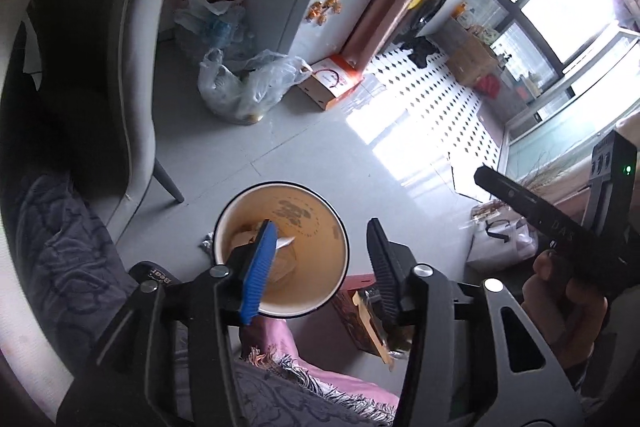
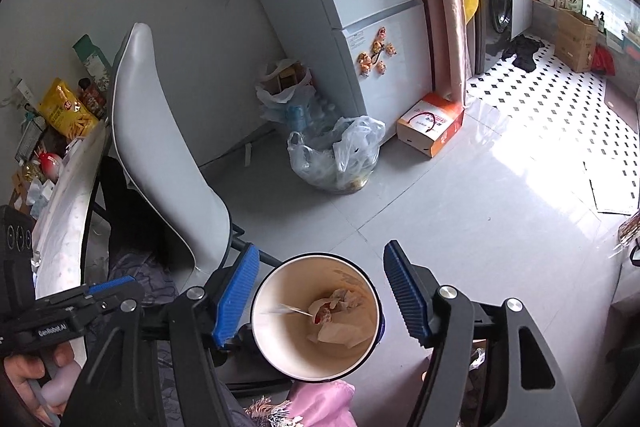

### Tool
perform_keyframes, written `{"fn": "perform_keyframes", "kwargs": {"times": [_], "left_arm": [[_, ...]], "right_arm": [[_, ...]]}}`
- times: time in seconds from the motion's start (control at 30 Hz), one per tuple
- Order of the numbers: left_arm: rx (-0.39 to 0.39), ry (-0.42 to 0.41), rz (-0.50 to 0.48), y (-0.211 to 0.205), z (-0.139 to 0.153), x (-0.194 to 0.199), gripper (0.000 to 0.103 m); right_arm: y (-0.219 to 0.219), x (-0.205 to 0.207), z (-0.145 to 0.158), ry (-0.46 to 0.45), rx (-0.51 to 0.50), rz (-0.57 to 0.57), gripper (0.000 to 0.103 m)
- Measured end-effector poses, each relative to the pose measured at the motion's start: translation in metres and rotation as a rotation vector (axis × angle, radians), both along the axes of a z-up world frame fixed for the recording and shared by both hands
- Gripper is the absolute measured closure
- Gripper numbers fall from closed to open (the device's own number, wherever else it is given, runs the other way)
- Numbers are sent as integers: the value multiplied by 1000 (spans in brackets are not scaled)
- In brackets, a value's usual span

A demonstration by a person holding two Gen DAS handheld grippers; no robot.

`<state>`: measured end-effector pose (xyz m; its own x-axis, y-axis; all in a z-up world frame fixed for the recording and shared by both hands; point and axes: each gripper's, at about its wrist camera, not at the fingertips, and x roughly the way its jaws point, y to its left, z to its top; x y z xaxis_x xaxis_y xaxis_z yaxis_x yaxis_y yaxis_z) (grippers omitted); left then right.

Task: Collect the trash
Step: 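Move both tools back over the table toward the blue tissue pack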

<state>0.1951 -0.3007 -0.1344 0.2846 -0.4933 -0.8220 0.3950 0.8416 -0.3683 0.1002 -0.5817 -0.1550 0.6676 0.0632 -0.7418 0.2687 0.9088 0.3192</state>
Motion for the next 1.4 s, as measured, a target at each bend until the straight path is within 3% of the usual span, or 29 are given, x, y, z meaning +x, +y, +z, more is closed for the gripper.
{"fn": "perform_keyframes", "kwargs": {"times": [0.17,0.47,0.57,0.87,1.1,1.4], "left_arm": [[-11,-48,64,20,20,0,29],[-49,-157,201,71,71,-5,10],[-59,-185,233,89,83,-7,9],[-68,-247,388,165,104,-18,9],[-13,-315,486,226,118,-29,9],[24,-324,611,292,116,-42,9]], "right_arm": [[11,6,-2,6,10,30,38],[41,16,12,-31,8,103,20],[52,18,20,-54,11,129,14],[103,37,48,-112,11,230,9],[146,52,66,-138,17,308,9],[209,68,85,-165,22,418,8]]}}
